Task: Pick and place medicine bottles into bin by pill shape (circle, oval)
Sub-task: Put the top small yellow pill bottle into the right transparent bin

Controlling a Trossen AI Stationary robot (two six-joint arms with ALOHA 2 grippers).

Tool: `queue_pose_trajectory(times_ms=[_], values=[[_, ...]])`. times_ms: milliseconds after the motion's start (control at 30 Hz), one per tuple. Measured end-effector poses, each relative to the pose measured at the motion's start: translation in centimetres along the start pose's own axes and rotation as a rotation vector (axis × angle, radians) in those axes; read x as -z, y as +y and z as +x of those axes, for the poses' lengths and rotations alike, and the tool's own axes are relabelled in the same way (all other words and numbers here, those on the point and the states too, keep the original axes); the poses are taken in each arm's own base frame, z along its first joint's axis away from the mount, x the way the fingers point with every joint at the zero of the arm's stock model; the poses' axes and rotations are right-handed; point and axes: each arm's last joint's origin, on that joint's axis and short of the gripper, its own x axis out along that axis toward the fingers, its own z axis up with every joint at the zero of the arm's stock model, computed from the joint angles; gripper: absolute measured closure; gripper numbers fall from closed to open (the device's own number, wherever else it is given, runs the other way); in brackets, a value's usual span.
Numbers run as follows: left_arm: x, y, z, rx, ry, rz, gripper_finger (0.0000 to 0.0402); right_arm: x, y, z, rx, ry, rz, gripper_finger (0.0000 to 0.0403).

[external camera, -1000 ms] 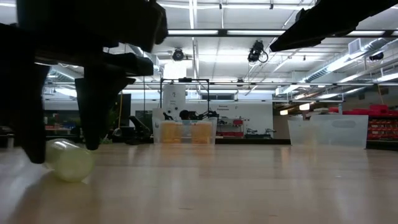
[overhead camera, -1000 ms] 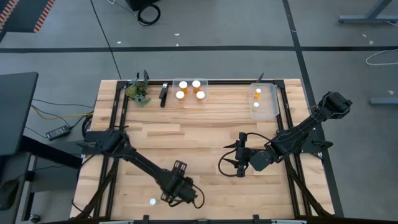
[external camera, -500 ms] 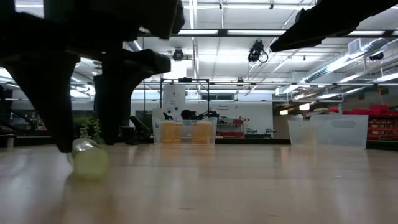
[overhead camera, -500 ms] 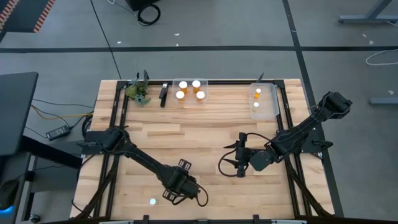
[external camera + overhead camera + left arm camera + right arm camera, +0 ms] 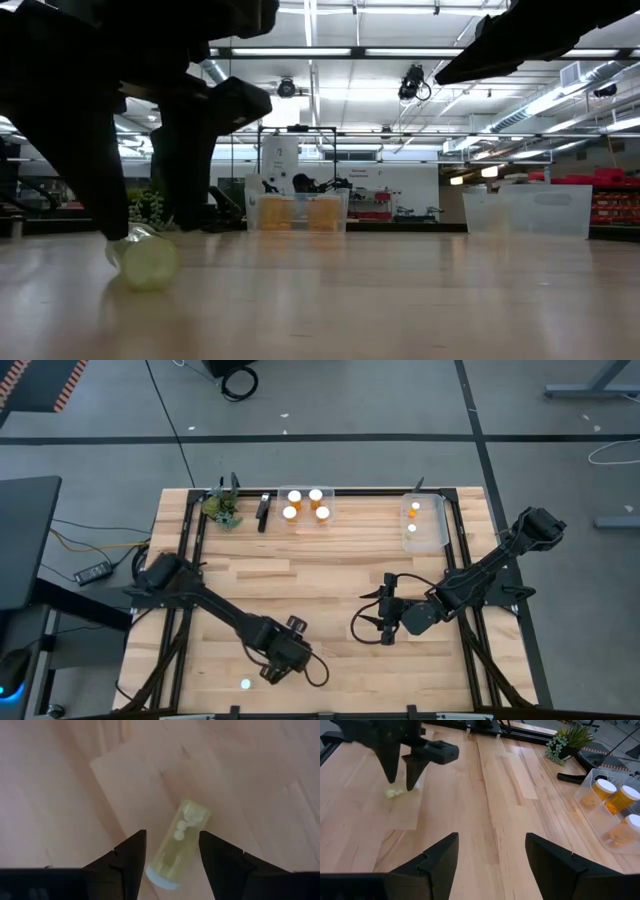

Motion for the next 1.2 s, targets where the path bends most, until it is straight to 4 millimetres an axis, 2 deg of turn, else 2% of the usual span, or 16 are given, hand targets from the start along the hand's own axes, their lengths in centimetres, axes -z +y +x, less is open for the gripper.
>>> queue_pose_trajectory(times_ms=[200, 333, 500, 767, 967, 1067, 1200], values=[[3.0, 0.1, -0.8, 0.008, -0.163, -0.032, 0.0211, 0.0, 0.0, 0.0, 0.000, 0.000, 0.000, 0.0167], [5.0, 0.1, -0.9, 0.025, -0.354, -0.073, 0.0217, 0.0, 0.0, 0.0, 0.000, 0.000, 0.000, 0.0167], [7.3, 0.1, 0.1, 0.035, -0.433, -0.113, 0.0216, 0.0, 0.0, 0.0, 0.001, 0.000, 0.001, 0.0167], [8.0, 0.0, 0.7, 0.034, -0.502, -0.121, 0.0193, 0.0, -0.3, 0.2, 0.013, 0.003, 0.014, 0.0167], [8.8, 0.0, 1.5, 0.025, -0.451, -0.139, 0.0156, 0.0, -0.3, 0.2, 0.013, 0.006, 0.017, 0.0167], [8.7, -0.1, 1.9, 0.026, -0.454, -0.143, 0.0154, 0.0, -0.3, 0.2, 0.013, 0.006, 0.016, 0.0167], [8.9, -0.1, 2.6, 0.019, -0.427, -0.139, 0.0170, 0.0, -0.3, 0.2, 0.013, 0.005, 0.019, 0.0167]])
